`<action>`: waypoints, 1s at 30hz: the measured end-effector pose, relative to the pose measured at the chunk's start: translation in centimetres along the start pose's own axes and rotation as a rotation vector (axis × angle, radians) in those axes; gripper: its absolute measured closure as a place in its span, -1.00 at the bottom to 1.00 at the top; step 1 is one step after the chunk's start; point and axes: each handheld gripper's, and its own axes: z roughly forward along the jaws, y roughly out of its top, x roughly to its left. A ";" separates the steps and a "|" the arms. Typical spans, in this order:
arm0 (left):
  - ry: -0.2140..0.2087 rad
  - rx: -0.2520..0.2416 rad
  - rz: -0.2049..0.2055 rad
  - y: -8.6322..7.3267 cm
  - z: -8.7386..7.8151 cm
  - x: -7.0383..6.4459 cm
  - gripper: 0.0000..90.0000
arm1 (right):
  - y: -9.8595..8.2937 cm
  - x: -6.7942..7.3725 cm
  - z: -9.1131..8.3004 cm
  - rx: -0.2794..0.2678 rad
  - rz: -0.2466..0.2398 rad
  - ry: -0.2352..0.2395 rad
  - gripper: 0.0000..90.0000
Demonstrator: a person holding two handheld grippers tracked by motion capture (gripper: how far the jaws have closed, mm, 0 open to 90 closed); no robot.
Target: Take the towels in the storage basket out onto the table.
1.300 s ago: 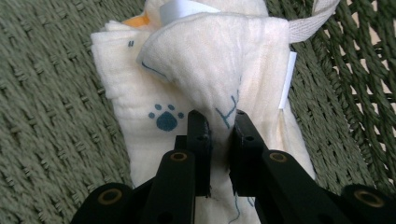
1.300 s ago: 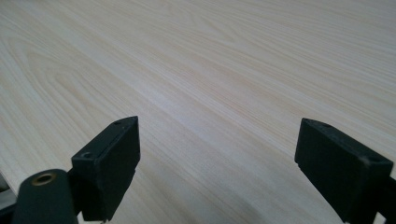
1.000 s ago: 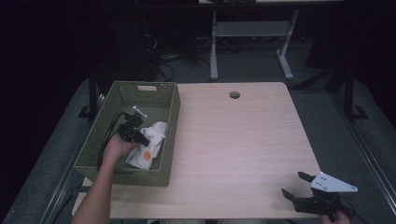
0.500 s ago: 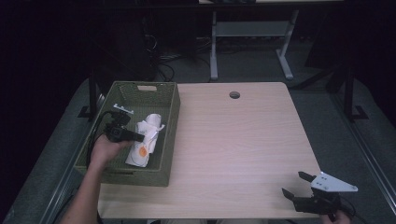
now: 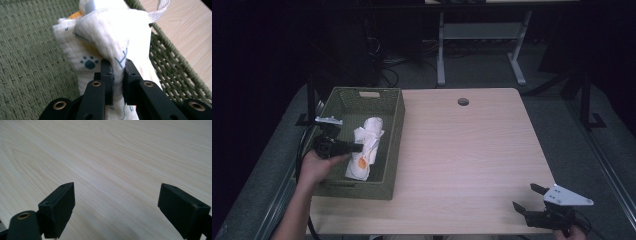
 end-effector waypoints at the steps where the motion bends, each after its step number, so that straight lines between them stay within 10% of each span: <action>1: -0.009 -0.018 -0.010 0.0 -0.1 0.0 0.80 | 0.0 0.0 0.0 0.000 0.000 -0.001 -0.69; 30: -0.106 -0.240 -0.138 0.4 -1.4 -1.0 0.80 | -0.1 -0.3 -0.8 -0.033 0.024 -0.019 -0.69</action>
